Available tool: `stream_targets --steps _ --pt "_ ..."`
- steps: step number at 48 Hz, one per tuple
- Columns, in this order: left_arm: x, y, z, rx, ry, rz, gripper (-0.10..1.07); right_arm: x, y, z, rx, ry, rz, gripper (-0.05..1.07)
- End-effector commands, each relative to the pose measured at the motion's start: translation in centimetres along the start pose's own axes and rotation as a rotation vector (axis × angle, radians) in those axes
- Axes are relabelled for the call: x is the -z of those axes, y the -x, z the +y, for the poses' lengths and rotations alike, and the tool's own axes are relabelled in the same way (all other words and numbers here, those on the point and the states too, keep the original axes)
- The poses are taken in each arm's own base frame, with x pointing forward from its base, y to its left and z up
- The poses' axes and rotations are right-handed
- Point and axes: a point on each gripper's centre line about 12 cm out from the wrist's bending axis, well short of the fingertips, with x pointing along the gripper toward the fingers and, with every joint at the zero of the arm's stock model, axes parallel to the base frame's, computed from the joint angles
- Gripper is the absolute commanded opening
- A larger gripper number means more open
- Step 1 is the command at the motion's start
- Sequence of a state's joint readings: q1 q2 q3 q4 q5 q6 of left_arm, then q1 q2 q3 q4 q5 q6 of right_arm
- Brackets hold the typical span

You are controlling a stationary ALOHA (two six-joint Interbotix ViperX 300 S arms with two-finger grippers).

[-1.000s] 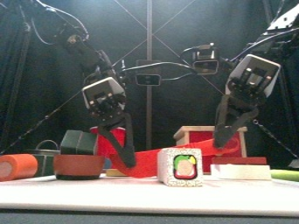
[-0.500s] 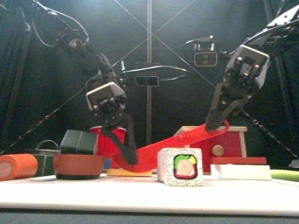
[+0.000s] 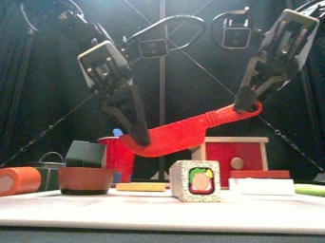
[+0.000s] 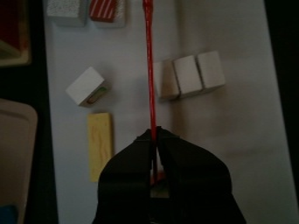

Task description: Cut the white sushi roll

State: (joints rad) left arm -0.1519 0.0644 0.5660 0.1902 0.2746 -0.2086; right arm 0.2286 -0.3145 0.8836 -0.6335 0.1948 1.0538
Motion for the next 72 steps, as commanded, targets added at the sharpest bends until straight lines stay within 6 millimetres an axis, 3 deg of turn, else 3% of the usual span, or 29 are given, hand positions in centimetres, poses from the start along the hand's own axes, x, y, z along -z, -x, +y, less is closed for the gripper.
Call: stream_targets --steps 1,23,48,72 --pt "-1.0 0.6 -0.2 0.013 0.006 -0.060 0.47 -1.0 0.6 0.5 -0.022 -0.016 -0.035 0.20" --pt "-0.6 -0.6 -1.5 0.058 0.040 -0.107 0.47 1.1 -1.2 0.0 0.010 -0.011 0.050 0.20" --pt "1.4 -3.2 -2.1 0.071 0.092 -0.035 0.47 2.5 -3.0 -0.5 0.044 -0.014 0.116 0.20" --pt "2.9 -4.7 -1.1 0.050 0.121 0.018 0.47 3.0 -4.5 -1.9 0.092 -0.029 0.155 0.20"
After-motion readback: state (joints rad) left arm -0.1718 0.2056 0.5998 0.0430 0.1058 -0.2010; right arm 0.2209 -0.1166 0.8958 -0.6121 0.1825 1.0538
